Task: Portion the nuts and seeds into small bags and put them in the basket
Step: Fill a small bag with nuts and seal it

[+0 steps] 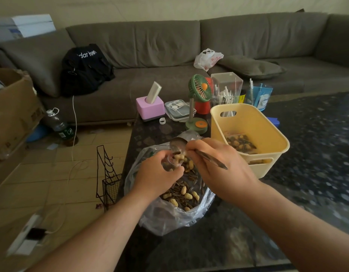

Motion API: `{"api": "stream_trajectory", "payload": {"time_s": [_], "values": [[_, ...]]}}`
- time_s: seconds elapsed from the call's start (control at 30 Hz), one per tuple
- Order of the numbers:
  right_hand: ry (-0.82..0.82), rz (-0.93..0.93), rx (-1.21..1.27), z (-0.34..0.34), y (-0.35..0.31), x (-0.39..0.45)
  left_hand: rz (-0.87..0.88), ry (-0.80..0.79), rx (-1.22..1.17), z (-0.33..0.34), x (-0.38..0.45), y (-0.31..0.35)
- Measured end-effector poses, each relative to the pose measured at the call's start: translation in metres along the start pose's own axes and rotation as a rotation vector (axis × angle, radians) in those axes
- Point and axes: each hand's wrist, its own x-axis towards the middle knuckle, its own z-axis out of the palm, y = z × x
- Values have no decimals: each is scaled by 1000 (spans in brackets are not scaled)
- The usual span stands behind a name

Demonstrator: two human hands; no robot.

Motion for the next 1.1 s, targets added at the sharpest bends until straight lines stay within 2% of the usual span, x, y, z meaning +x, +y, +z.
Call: {"api": "stream_trajectory", "payload": {"time_s": [0.17, 0.4, 0.47, 0.6, 0.63, 0.87, 1.03, 1.1], "values": [[34, -31, 27, 6, 3, -4, -25, -9, -13, -4, 0, -1], [47, 18, 46, 4, 11, -6, -55, -24, -45, -12, -3, 5], [-35, 16, 43, 3, 17, -9, -78, -30, -112, -14, 0, 3], [-397, -51, -88, 12, 33, -25, -139, -2, -212, -19, 5, -1], [-445, -52, -122, 16, 37, -31, -164, 22, -237, -19, 7, -3], [-555, -127, -213, 41, 56, -55, -296, -2, -672, -18, 8, 2], [-626, -100, -185, 43, 59, -55, -361, -88, -777, -13, 6, 4], [-541, -32, -132, 41, 55, -49, -372, -102, -817, -11, 6, 4]]}}
